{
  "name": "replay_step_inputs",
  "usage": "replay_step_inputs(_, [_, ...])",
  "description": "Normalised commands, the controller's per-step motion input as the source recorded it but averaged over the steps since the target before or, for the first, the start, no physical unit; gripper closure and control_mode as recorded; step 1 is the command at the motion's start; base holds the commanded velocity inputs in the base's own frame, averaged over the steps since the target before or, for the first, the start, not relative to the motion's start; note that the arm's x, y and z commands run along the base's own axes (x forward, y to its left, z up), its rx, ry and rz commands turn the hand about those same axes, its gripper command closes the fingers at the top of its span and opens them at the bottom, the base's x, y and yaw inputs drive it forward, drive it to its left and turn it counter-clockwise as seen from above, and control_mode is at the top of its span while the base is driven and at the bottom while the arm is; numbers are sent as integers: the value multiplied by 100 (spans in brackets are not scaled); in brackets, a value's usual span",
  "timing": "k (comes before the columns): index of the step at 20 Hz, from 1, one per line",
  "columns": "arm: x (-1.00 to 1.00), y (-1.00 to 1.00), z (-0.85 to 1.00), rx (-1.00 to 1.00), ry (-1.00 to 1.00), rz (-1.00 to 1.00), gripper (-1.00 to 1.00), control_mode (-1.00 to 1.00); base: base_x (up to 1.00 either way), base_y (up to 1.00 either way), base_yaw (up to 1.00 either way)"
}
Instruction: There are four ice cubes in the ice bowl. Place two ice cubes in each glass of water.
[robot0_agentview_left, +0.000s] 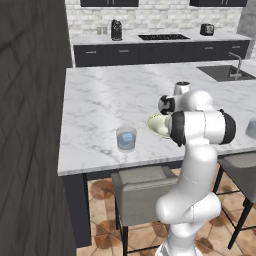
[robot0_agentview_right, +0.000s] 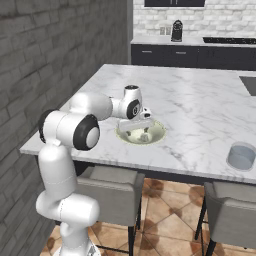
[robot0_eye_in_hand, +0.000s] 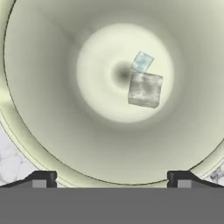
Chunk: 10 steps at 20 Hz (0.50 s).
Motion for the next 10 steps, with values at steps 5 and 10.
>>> replay_step_inputs(5, [13, 0, -16, -3, 0, 0, -100, -100, 0, 0, 0])
replay_step_inputs(10, [12, -1, -22, 0, 0, 0, -100, -100, 0, 0, 0])
